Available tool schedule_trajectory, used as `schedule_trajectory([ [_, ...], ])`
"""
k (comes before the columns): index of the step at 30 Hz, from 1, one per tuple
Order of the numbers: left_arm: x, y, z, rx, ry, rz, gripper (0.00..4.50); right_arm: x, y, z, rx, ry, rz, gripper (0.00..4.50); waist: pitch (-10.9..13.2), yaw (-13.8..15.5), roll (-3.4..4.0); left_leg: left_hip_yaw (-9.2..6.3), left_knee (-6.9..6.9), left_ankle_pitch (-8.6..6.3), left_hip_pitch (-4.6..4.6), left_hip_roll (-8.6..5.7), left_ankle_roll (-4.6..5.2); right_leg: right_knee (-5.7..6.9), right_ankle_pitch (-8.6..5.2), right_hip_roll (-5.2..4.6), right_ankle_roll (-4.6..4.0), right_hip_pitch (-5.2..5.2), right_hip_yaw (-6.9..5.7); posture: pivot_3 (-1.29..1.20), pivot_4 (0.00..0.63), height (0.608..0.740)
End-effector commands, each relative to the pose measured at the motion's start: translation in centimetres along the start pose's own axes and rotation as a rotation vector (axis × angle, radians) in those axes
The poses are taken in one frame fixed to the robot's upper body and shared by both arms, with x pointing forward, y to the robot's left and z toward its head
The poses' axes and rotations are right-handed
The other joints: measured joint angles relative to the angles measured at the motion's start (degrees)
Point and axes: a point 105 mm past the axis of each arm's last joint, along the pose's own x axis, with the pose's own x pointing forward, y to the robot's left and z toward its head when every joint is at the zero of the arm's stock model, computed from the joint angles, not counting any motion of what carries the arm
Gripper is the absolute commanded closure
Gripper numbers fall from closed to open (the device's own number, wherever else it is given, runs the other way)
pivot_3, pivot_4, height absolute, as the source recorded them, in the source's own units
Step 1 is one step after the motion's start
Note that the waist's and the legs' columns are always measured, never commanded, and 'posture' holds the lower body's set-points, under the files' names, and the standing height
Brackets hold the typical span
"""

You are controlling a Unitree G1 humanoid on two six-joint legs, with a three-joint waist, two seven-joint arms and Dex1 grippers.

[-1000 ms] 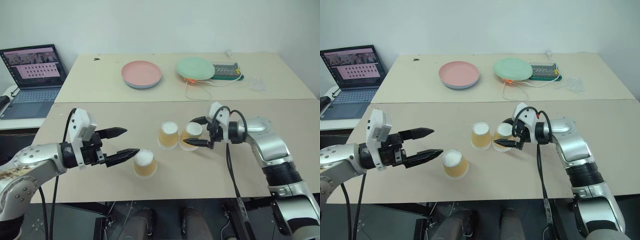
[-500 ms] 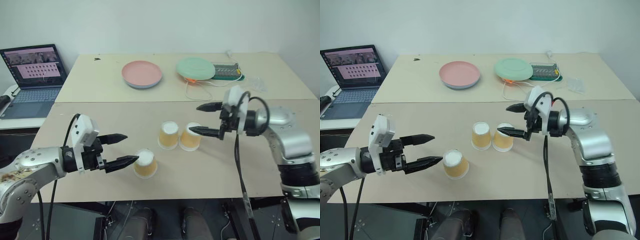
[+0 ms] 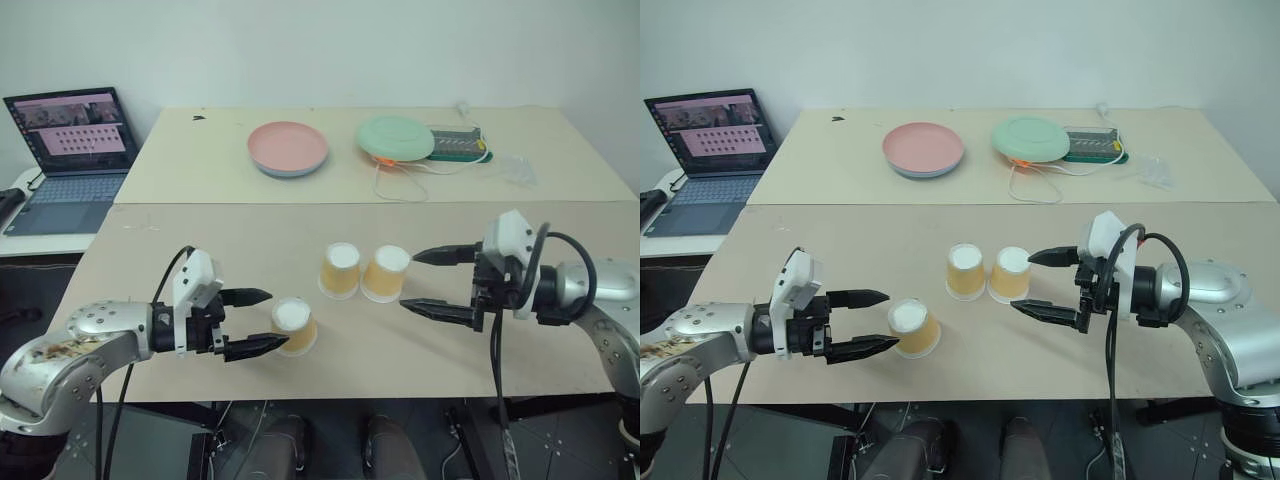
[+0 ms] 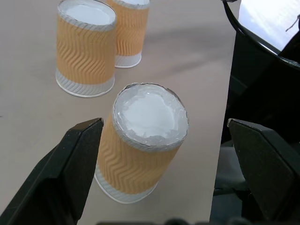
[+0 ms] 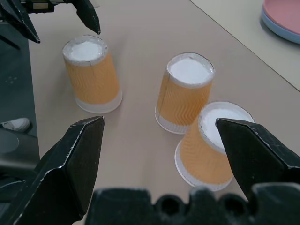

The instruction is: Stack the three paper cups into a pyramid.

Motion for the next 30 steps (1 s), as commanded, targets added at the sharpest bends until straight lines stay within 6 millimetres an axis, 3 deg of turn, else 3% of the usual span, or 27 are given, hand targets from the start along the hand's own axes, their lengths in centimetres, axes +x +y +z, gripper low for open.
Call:
schedule_trajectory([
  [1, 0.3, 0.2, 0.7, 0.042, -0.024, -0.022, 0.00, -1.4, -1.4, 0.4, -0.027, 0.011, -0.099, 0.07, 0.0, 0.0, 0.00, 0.00, 0.00, 0.00, 0.00, 0.01, 0.00, 0.00, 0.00, 0.00, 0.00, -0.01, -0.01, 0.00, 0.150, 0.718],
  [7, 0.7, 0.6, 0.8, 0.053, -0.028, -0.038, 0.00, -1.7, -2.4, -0.6, -0.029, 0.059, -0.143, 0.07, 0.0, 0.2, -0.01, 0.00, 0.00, -0.01, -0.02, 0.01, 0.03, -0.03, -0.01, 0.00, 0.01, -0.02, -0.03, 0.00, 0.150, 0.718],
  [14, 1.4, 0.4, 0.3, 0.062, -0.007, -0.051, 0.00, -1.6, -3.0, -0.2, -0.047, 0.055, -0.160, 0.07, 0.0, 0.1, -0.01, 0.01, 0.00, -0.02, -0.03, 0.02, 0.04, -0.03, -0.01, 0.00, 0.01, -0.02, -0.03, 0.00, 0.150, 0.718],
  [23, 1.6, 0.6, -0.6, 0.090, 0.019, -0.033, 0.00, -1.2, -3.1, 0.3, -0.048, 0.040, -0.132, 0.07, 0.0, 0.2, -0.02, 0.02, 0.01, -0.02, -0.03, 0.01, 0.05, -0.04, 0.00, -0.01, 0.01, -0.01, -0.03, 0.00, 0.150, 0.718],
  [30, 1.8, 0.7, -0.6, 0.089, 0.013, -0.030, 0.00, -1.3, -1.7, 0.9, -0.055, 0.007, -0.034, 0.07, 0.0, 0.2, -0.02, 0.02, 0.01, -0.02, -0.03, 0.01, 0.05, -0.04, -0.01, 0.00, 0.02, 0.00, -0.05, 0.00, 0.150, 0.718],
])
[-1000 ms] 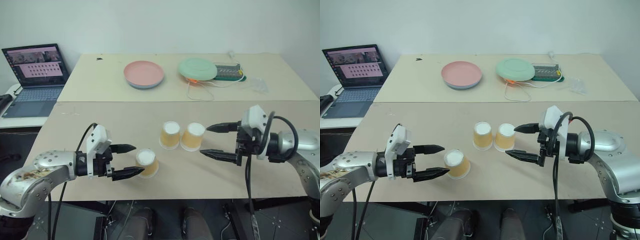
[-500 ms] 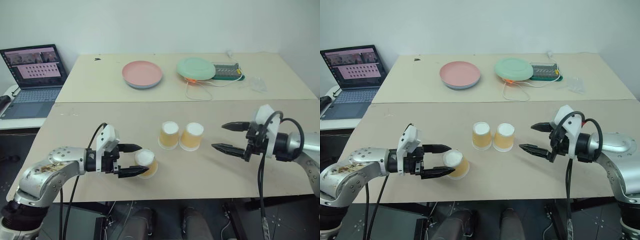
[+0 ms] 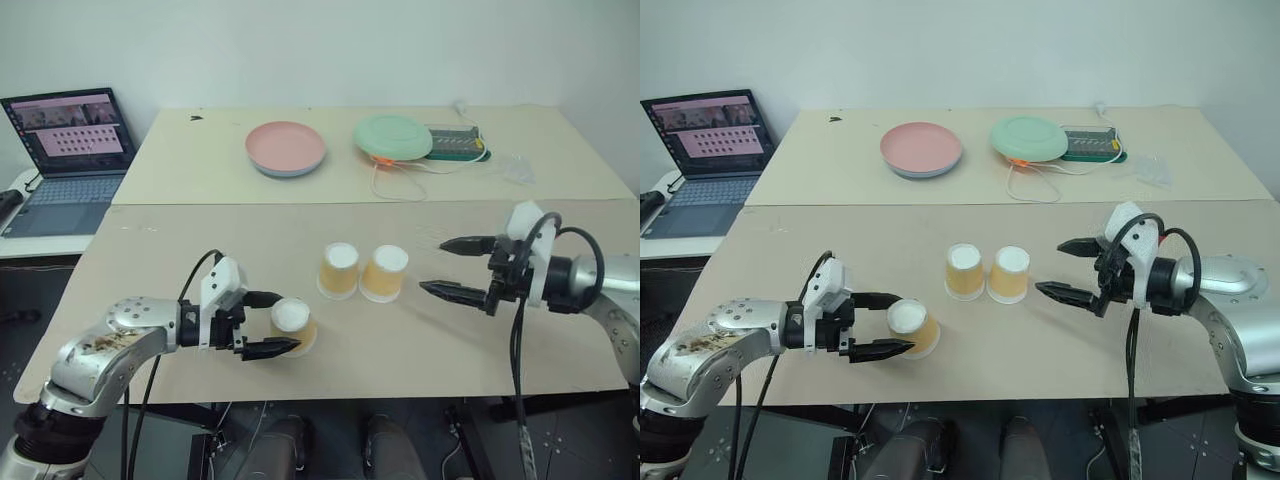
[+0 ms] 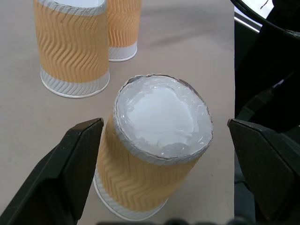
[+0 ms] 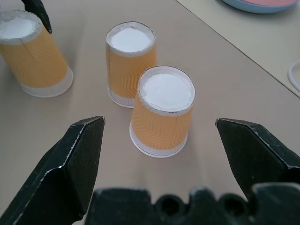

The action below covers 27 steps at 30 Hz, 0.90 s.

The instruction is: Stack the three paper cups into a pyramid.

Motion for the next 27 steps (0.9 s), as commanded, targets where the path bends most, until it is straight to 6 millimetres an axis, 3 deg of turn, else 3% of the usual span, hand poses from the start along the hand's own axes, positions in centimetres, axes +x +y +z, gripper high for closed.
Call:
schedule_trajectory([
  [1, 0.0, -0.1, 0.5, 0.036, -0.011, -0.004, 0.00, -0.7, 0.9, 1.6, -0.074, -0.045, 0.051, 0.07, 0.0, 0.0, 0.00, 0.00, 0.00, 0.00, 0.00, 0.00, 0.00, 0.00, 0.00, 0.00, 0.00, 0.00, 0.00, 0.00, 0.150, 0.718],
  [27, 0.2, 0.5, 0.5, 0.037, -0.020, 0.031, 0.00, -0.4, 0.6, 0.6, -0.100, -0.034, 0.170, 0.07, 0.0, 0.0, 0.00, 0.00, 0.03, 0.00, 0.00, 0.00, 0.00, 0.01, 0.00, 0.00, 0.00, 0.01, -0.02, 0.00, 0.150, 0.718],
])
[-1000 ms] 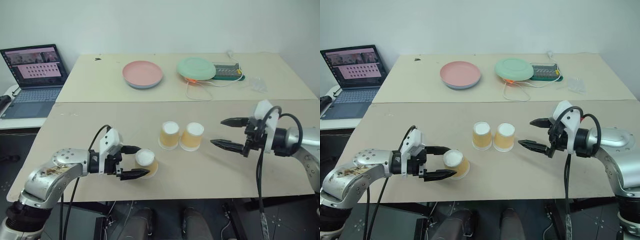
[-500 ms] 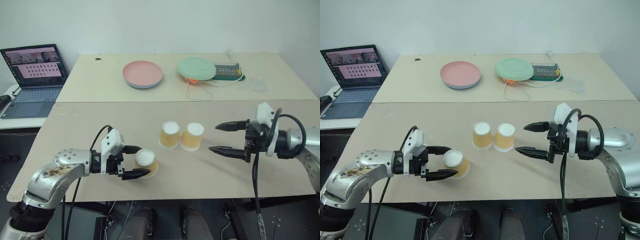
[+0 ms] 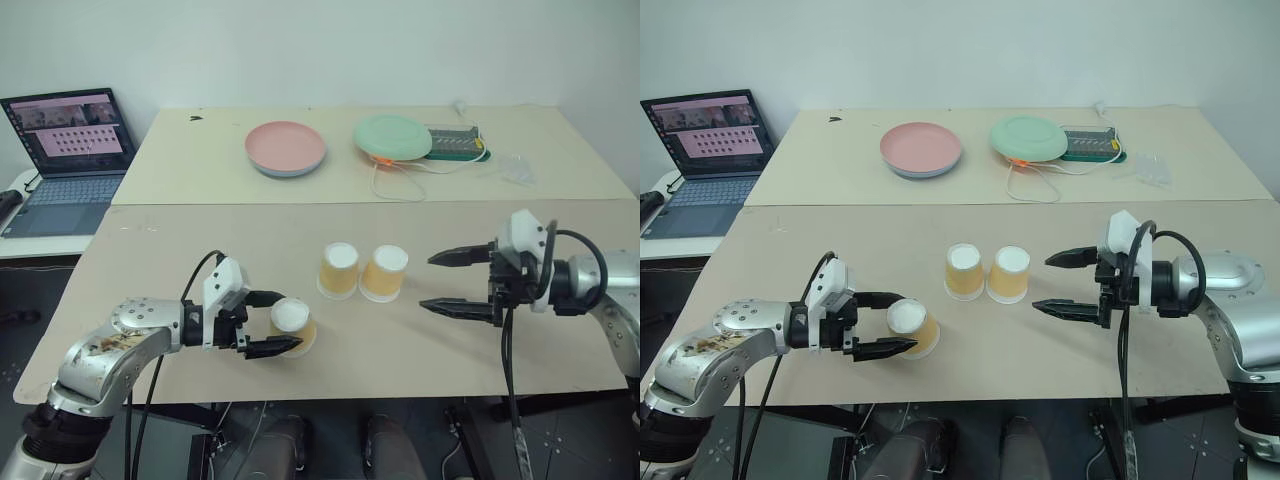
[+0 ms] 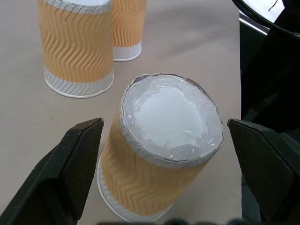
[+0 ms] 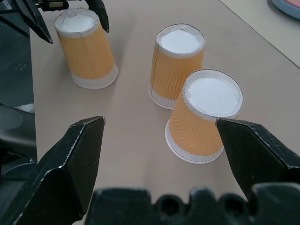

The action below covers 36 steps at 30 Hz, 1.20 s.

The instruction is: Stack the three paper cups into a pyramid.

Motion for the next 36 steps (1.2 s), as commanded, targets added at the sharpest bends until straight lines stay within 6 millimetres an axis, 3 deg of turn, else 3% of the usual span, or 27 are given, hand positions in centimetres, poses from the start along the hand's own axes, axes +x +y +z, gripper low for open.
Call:
schedule_trajectory([
  [1, 0.0, 0.2, 0.7, 0.037, -0.014, 0.015, 0.00, -0.4, -0.3, 0.9, -0.057, -0.005, -0.014, 0.07, 0.0, 0.0, 0.00, 0.00, 0.00, 0.00, 0.00, 0.00, 0.00, 0.00, 0.00, 0.00, 0.00, 0.00, 0.00, 0.00, 0.150, 0.718],
  [3, 0.0, 0.4, 0.7, 0.040, -0.014, 0.021, 0.00, -0.4, -0.3, 0.9, -0.058, -0.004, -0.017, 0.07, 0.0, 0.0, 0.00, 0.00, 0.00, 0.00, 0.00, 0.00, 0.00, 0.01, 0.00, 0.00, 0.00, -0.01, 0.00, 0.00, 0.150, 0.718],
  [4, 0.0, 0.5, 0.7, 0.044, -0.011, 0.025, 0.49, -0.4, -0.3, 0.9, -0.060, -0.004, -0.019, 0.00, 0.0, 0.0, 0.00, 0.00, 0.00, 0.00, 0.00, 0.00, 0.00, 0.00, 0.00, 0.00, 0.00, 0.00, 0.00, 0.00, 0.150, 0.718],
  [5, 0.0, 0.5, 0.7, 0.048, -0.008, 0.028, 0.66, -0.4, -0.3, 0.9, -0.059, -0.004, -0.019, 0.00, 0.0, 0.0, 0.00, 0.00, 0.00, 0.00, 0.00, 0.00, 0.00, 0.00, 0.00, 0.00, 0.00, 0.00, 0.00, 0.00, 0.150, 0.718],
  [14, 0.0, 0.8, 1.1, 0.061, -0.015, 0.031, 0.66, -0.5, -0.5, 0.8, -0.063, 0.002, -0.032, 0.00, 0.0, 0.0, 0.00, 0.00, 0.01, 0.00, 0.00, 0.00, 0.00, 0.01, 0.00, 0.01, 0.00, -0.01, 0.00, 0.00, 0.150, 0.718],
  [18, -0.7, 1.1, 2.8, 0.079, -0.043, 0.021, 0.66, -0.4, -0.6, 0.8, -0.064, 0.003, -0.038, 0.00, 0.0, 0.0, 0.00, 0.00, 0.01, 0.00, 0.00, 0.00, 0.00, 0.01, 0.00, 0.01, 0.00, 0.00, -0.01, 0.00, 0.150, 0.718],
  [21, -2.3, 1.9, 5.4, 0.120, -0.059, 0.009, 0.66, -0.4, -0.7, 0.8, -0.065, 0.003, -0.041, 0.00, 0.0, 0.0, -0.01, 0.00, 0.04, 0.00, 0.00, 0.00, 0.00, 0.03, 0.00, 0.02, 0.00, 0.00, -0.03, 0.00, 0.150, 0.718],
  [26, -6.1, 4.1, 13.0, 0.195, -0.125, -0.029, 0.66, -0.3, -1.0, 0.6, -0.064, 0.004, -0.051, 0.00, 0.1, 0.0, -0.20, -0.05, 0.12, 0.01, -0.09, 0.00, -0.01, 0.13, 0.00, 0.30, 0.01, -0.08, -0.16, 0.00, 0.150, 0.718],
  [29, -6.8, 5.8, 17.1, 0.186, -0.212, -0.036, 0.66, 0.0, -1.1, 0.5, -0.068, 0.002, -0.053, 0.00, 0.1, 0.0, -0.23, -0.05, 0.16, 0.00, -0.11, -0.05, 0.03, 0.00, 0.02, 0.33, 0.08, -0.06, -0.14, 0.00, 0.150, 0.718],
  [32, -6.0, 6.5, 16.8, 0.209, -0.147, -0.074, 0.66, 0.1, -1.2, 0.6, -0.075, 0.000, -0.064, 0.00, 0.1, 0.0, -0.21, -0.02, 0.18, -0.05, -0.08, -0.12, 0.15, 0.10, 0.15, 0.30, -0.12, -0.02, -0.07, 0.00, 0.150, 0.718],
  [36, -4.4, 6.2, 13.3, 0.216, -0.036, -0.142, 0.66, -0.1, -1.0, 0.5, -0.073, 0.005, -0.083, 0.00, 0.1, -0.6, -0.21, 0.00, 0.17, -0.06, -0.13, -0.10, 0.19, 0.13, 0.28, 0.33, -0.33, -0.16, 0.05, 0.00, 0.150, 0.718],
])
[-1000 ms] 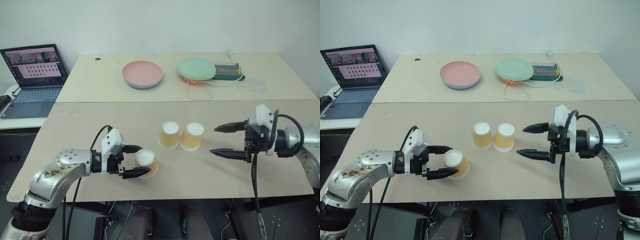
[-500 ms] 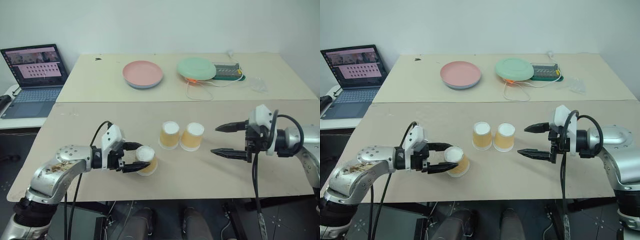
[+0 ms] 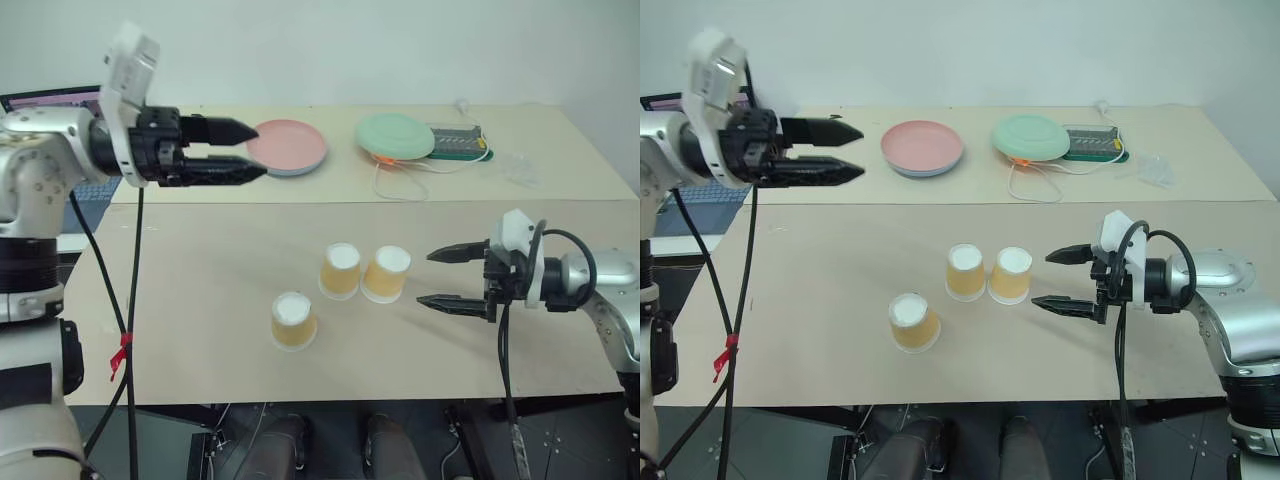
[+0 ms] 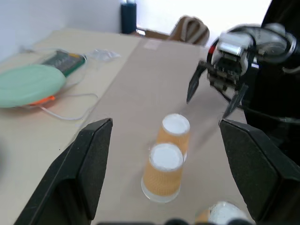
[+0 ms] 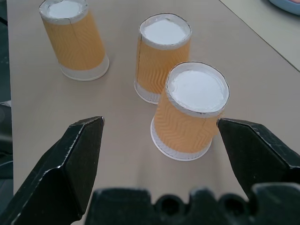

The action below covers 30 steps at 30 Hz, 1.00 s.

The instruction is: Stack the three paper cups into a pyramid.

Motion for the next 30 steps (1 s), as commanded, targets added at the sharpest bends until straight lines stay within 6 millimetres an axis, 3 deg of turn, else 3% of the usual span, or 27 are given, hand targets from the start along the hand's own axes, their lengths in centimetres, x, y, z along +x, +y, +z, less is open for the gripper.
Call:
schedule_trajectory([
  [1, 0.7, -1.5, -2.2, 0.014, 0.062, -0.079, 0.66, -0.6, -0.1, 1.1, -0.058, -0.019, -0.037, 0.00, 0.0, -0.3, 0.00, 0.00, 0.00, 0.00, -0.04, 0.01, 0.00, 0.00, 0.00, 0.00, 0.00, -0.05, 0.01, 0.00, 0.150, 0.718],
  [5, 1.1, -4.2, -5.8, -0.067, 0.098, -0.128, 0.66, -0.9, 0.3, 0.8, -0.045, -0.013, -0.047, 0.00, 0.0, -0.8, 0.00, 0.00, -0.02, 0.00, -0.19, 0.01, 0.05, 0.04, 0.01, -0.02, -0.02, -0.26, 0.12, 0.00, 0.150, 0.718],
  [9, 1.0, -5.5, -6.4, -0.113, 0.068, -0.112, 0.66, -1.0, 0.3, 0.7, -0.041, -0.009, -0.052, 0.00, 0.1, -0.7, -0.14, 0.00, 0.01, 0.07, -0.37, 0.02, -0.03, 0.15, 0.06, -0.01, -0.09, -0.50, 0.13, 0.00, 0.150, 0.718],
  [16, 1.2, -6.7, -7.2, -0.169, 0.067, -0.112, 0.66, -0.8, 0.3, 1.0, -0.047, -0.017, -0.041, 0.00, 0.1, -0.5, -0.14, 0.00, 0.01, 0.08, 0.01, 0.08, -0.16, 0.05, -0.20, -0.09, 0.32, 0.01, 0.07, 0.00, 0.150, 0.718],
  [25, 2.0, -7.8, -11.4, -0.157, 0.214, -0.143, 0.66, -0.9, 0.1, 1.2, -0.045, -0.025, -0.047, 0.00, 0.1, -0.3, -0.14, 0.00, 0.01, 0.06, -0.01, 0.08, -0.13, 0.00, 0.04, -0.23, -0.06, 0.01, 0.06, 0.00, 0.150, 0.718],
  [30, 2.8, -7.7, -11.9, -0.169, 0.210, -0.160, 0.66, -1.0, 0.2, 1.5, -0.043, -0.042, -0.050, 0.00, 0.1, 0.0, -0.13, 0.02, 0.01, 0.06, 0.00, 0.08, -0.14, -0.02, 0.03, -0.25, -0.06, 0.03, 0.02, 0.00, 0.150, 0.718],
])
